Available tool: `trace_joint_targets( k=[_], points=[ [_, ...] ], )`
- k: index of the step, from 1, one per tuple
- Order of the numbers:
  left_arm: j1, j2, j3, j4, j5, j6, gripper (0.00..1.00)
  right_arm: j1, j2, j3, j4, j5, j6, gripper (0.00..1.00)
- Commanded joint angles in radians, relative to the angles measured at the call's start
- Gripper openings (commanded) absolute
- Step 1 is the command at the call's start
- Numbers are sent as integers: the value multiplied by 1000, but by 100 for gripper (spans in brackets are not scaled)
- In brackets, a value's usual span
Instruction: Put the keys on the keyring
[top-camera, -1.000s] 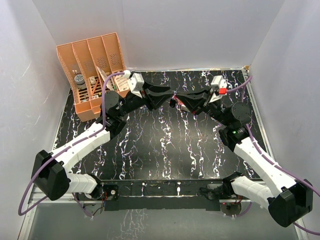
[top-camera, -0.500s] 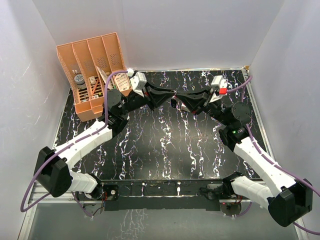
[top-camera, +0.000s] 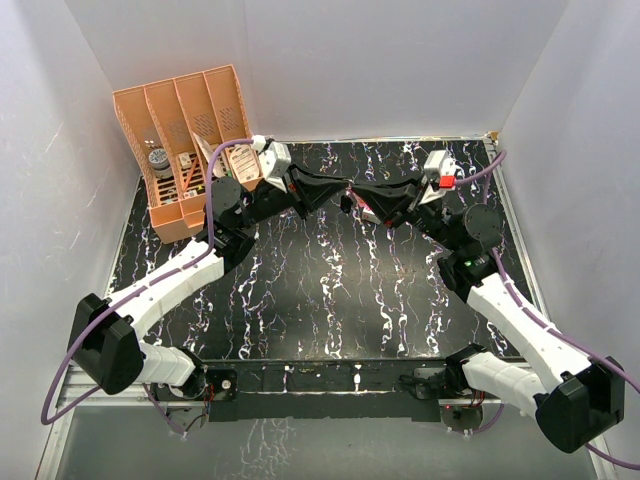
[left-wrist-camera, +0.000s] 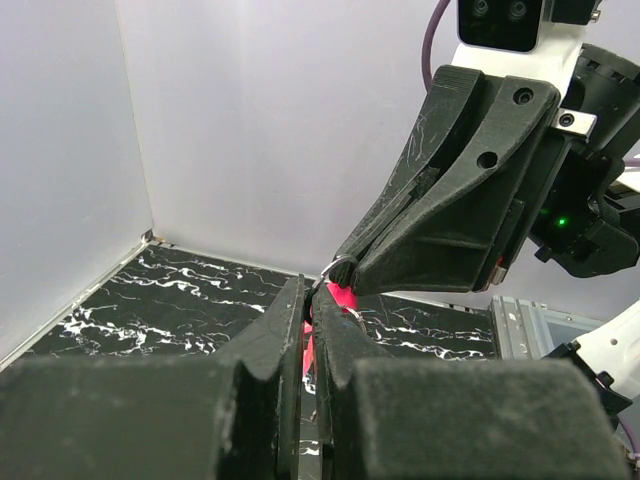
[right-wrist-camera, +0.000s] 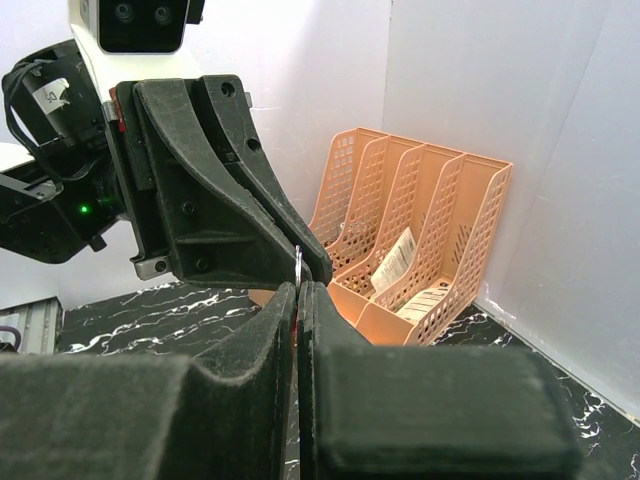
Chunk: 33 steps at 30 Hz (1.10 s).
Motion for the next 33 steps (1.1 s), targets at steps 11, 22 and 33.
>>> trace_joint_targets(
  k=[11,22,33],
  points=[
    [4,-42,56,-125,-125,27,0,-2,-32,5,13,124,-3,40],
    [3,-35,180,-418,-320,50,0,-1,-53,42,-170,242,-74,40],
    [3,26,353,-696,-388,-35,0,-1,30,49,-181,226,-65,36]
  ],
)
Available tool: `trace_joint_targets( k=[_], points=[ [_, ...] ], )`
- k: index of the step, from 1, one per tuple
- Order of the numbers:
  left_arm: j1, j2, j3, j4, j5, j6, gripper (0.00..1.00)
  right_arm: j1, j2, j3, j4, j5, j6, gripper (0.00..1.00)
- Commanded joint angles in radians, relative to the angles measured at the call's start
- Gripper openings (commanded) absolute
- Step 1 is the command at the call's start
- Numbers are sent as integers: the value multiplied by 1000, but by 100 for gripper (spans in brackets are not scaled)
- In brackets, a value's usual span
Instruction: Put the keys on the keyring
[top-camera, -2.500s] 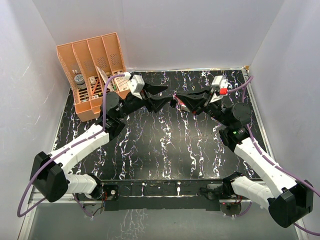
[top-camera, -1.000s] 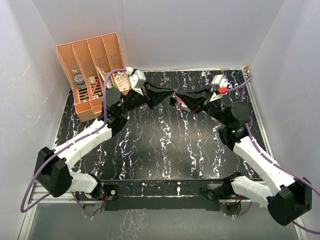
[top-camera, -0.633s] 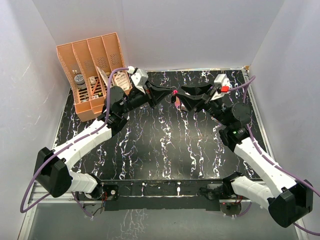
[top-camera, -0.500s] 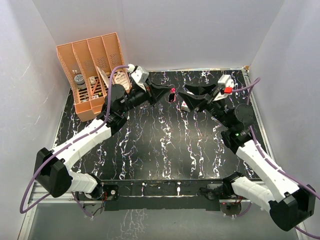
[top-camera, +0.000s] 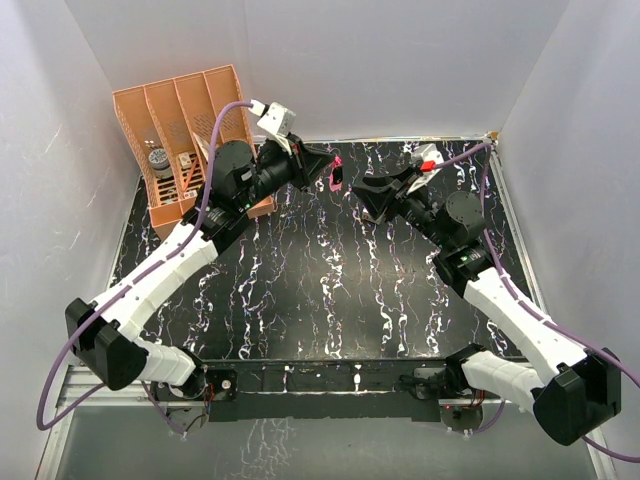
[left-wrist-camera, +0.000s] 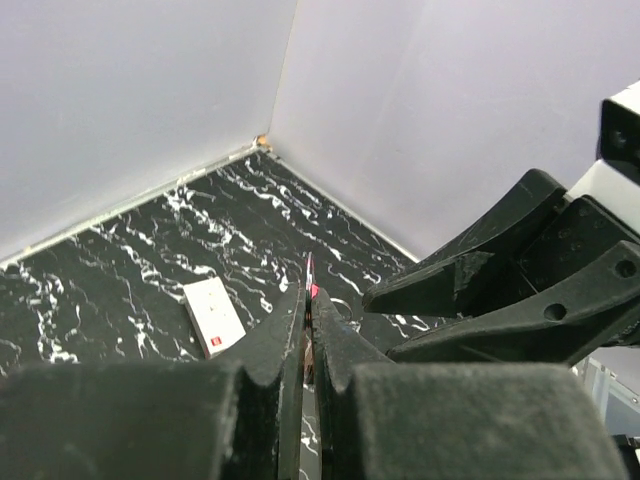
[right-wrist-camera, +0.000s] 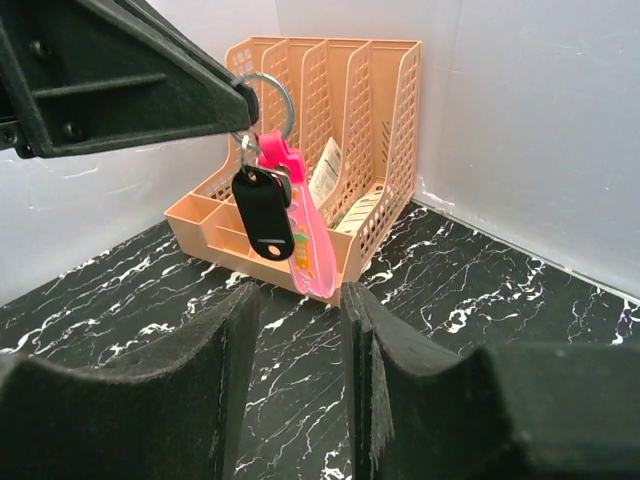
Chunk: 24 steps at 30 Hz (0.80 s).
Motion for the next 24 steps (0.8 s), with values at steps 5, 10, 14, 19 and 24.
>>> trace_joint_targets(
  k=[5,10,14,19,24],
  points=[
    [1,64,127,-228,-51,-58,0,-1,8,17,83,-25,-1,36],
    [0,91,159,-296,-58,-64,0,-1,37,16,96,-41,6,36],
    [0,105,175,-321,-54,-68,0,-2,55,12,110,-46,9,35],
    [-2,113,181,-325,-45,-74,0,-2,85,13,131,-59,23,31],
    [-3,119,184,-337,-39,-75,0,-1,109,15,148,-66,33,29]
  ],
)
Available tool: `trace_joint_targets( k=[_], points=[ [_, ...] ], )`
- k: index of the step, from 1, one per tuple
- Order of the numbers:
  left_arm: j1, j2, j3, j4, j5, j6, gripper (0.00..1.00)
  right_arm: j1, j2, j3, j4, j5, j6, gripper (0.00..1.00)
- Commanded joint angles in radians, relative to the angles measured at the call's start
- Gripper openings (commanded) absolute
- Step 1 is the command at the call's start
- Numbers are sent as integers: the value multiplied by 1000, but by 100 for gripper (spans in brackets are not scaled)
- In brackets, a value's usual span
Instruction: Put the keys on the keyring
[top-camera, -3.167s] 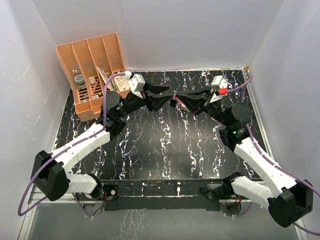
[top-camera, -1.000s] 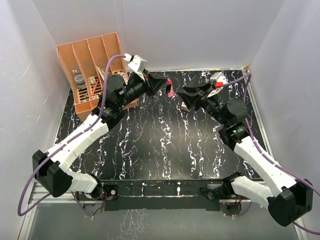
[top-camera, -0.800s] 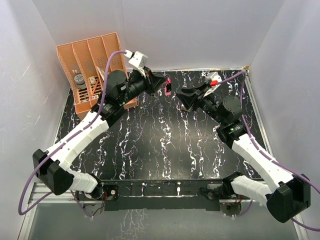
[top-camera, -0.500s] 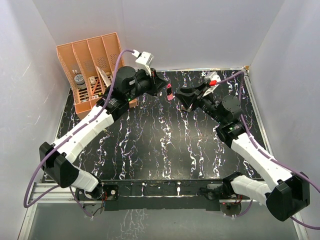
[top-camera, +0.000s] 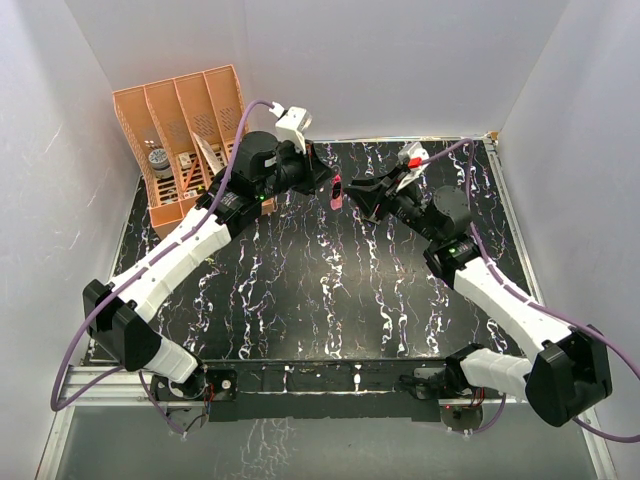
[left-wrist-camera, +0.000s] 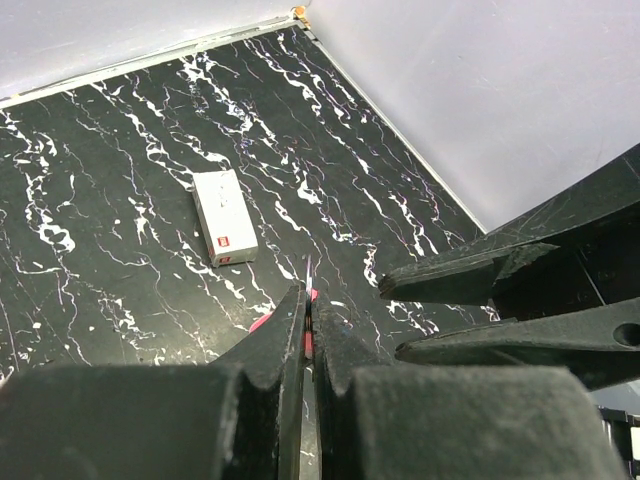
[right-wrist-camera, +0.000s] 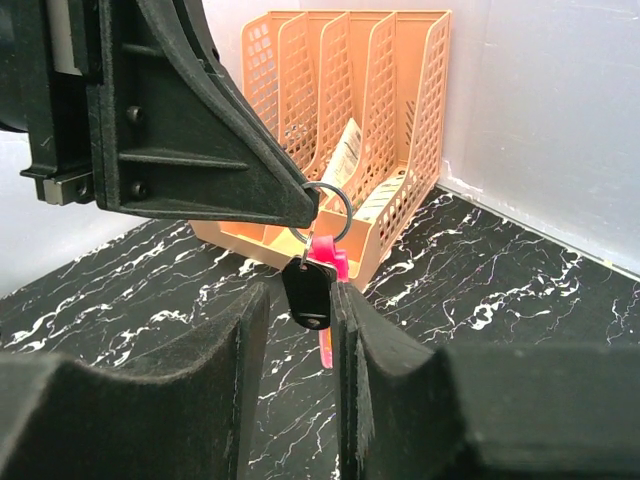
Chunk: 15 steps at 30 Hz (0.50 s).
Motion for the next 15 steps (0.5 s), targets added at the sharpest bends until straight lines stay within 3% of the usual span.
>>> trace_joint_targets(
  k=[1,15],
  points=[
    [-3,-8,45,-19,13,-10,0,-1,12,15,81,-13,13,28],
    [-9,1,50,-26,26,-10,0,1,64,32,122,-35,42,26]
  ],
)
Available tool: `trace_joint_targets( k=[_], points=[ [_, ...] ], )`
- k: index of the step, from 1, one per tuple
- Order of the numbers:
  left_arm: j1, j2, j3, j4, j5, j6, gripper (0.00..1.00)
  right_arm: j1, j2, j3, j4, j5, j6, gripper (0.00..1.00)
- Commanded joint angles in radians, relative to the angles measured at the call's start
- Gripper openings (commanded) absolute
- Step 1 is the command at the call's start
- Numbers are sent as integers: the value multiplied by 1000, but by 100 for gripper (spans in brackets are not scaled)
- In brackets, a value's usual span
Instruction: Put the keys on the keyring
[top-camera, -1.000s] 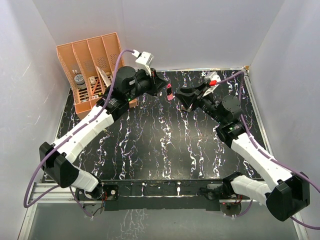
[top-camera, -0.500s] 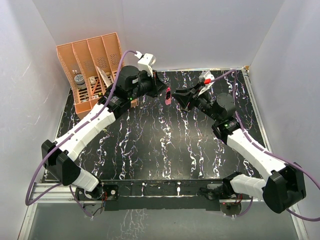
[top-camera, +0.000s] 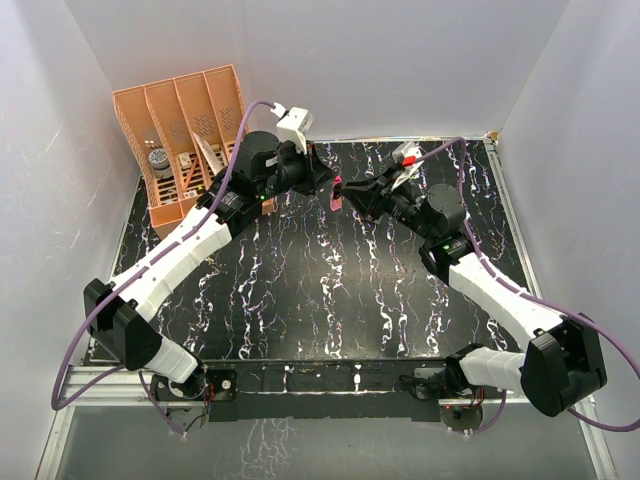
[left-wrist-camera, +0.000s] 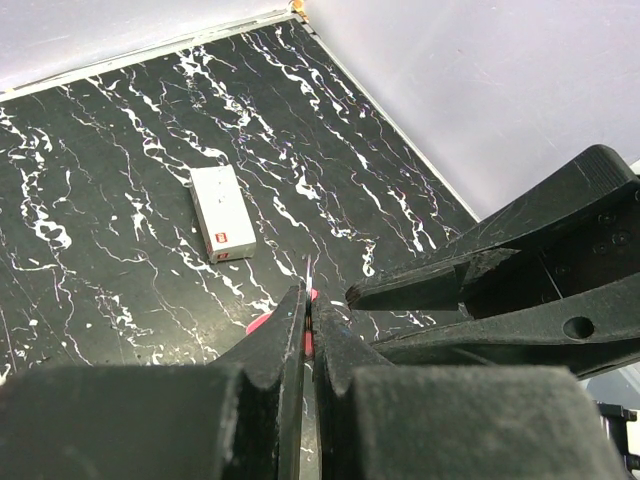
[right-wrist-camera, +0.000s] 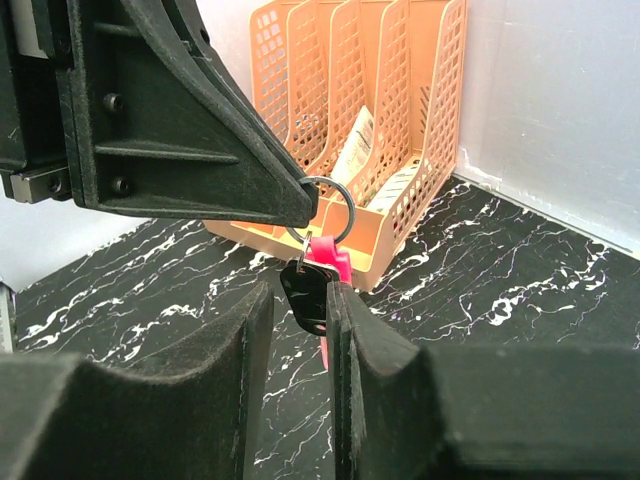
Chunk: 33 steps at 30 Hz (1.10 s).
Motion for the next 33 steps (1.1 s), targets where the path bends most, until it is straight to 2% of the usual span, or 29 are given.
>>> trace_joint_targets(
  k=[1,10,33],
  points=[
    [-6,-1,46,-10,21,-10,0,1,5,33,84,-10,12,25],
    [-11,7,42,-9,36,-11,0,0,23,45,86,-9,16,20],
    [-17,16,32,-33,36,-13,0,0,15,55,85,10,8,18]
  ],
)
